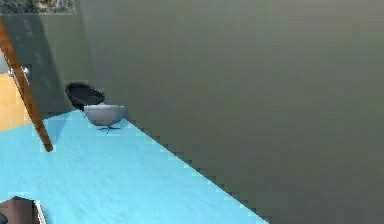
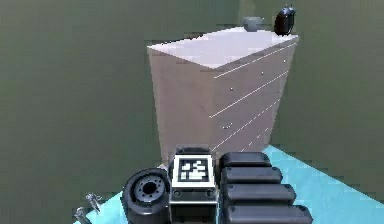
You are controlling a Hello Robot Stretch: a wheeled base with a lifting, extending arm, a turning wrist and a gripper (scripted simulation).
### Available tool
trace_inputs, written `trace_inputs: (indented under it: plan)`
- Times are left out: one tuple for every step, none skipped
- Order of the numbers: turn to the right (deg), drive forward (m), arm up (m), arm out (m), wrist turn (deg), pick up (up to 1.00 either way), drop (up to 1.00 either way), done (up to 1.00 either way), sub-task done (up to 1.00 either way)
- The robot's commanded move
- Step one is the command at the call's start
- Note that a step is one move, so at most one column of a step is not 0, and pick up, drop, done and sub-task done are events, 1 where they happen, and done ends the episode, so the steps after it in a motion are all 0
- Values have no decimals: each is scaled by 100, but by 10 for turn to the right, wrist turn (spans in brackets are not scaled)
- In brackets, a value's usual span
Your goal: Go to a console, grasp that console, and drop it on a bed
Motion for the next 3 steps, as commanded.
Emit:
trace_inputs:
  plan:
    - [0, 5, 0, 0, 0, 0, 0, 0, 0]
    - [0, 30, 0, 0, 0, 0, 0, 0, 0]
    - [-420, 0, 0, 0, 0, 0, 0, 0, 0]
